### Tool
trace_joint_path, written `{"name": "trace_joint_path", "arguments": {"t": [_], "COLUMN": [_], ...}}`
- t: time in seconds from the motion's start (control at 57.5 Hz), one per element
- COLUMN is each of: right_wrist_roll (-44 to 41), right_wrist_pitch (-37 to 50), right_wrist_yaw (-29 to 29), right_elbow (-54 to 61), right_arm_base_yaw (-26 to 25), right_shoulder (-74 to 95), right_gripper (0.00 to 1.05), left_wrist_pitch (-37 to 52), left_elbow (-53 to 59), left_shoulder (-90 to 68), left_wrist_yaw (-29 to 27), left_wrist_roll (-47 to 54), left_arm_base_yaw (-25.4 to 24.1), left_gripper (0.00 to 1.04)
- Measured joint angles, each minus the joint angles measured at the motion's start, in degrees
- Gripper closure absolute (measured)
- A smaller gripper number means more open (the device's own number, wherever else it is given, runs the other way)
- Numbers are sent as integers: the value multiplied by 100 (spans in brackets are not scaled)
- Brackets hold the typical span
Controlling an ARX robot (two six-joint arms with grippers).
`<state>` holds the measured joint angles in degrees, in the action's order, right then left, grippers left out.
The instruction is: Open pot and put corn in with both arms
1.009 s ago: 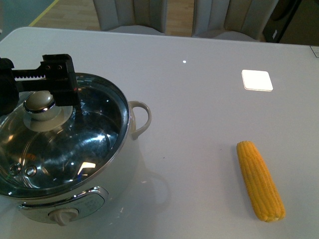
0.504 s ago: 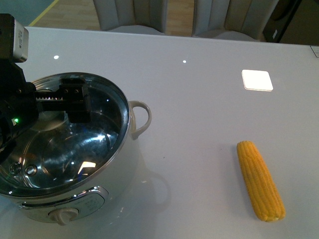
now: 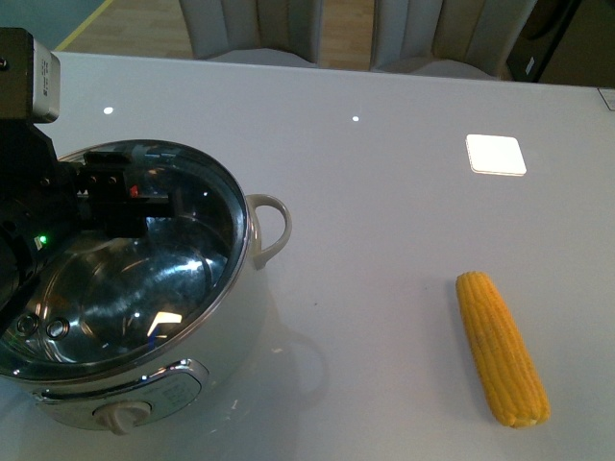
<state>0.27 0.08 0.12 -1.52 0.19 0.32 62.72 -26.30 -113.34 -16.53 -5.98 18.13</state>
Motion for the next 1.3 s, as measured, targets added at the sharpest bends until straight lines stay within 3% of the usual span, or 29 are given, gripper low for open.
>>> {"name": "trace_joint_path", "arguments": {"t": [0.226, 0.4, 0.591, 0.974, 1.096, 1.304], "right_wrist_roll": [0, 0, 0, 0, -2, 0], "right_wrist_pitch": [0, 0, 0, 0, 0, 0], "right_wrist_yaw": [0, 0, 0, 0, -2, 0], "right_elbow": [0, 0, 0, 0, 0, 0], "right_arm_base_yaw": [0, 0, 0, 0, 0, 0], "right_shoulder": [0, 0, 0, 0, 0, 0], "right_gripper": [9, 9, 9, 9, 9, 9], "left_wrist_pitch": [-579, -1211, -1768, -1228, -977, -590], "left_elbow": [-15, -280, -876, -1488, -1602, -1906], "left_shoulder": [468, 1244, 1880, 682, 199, -761], "left_wrist_yaw": [-20, 142, 562, 870, 909, 916], "left_wrist_roll": [81, 164, 151, 385, 468, 485], "left_arm_base_yaw": [-46, -496, -1405, -3891, -4266, -4492], "left_gripper": [65, 65, 65, 65, 65, 65]}}
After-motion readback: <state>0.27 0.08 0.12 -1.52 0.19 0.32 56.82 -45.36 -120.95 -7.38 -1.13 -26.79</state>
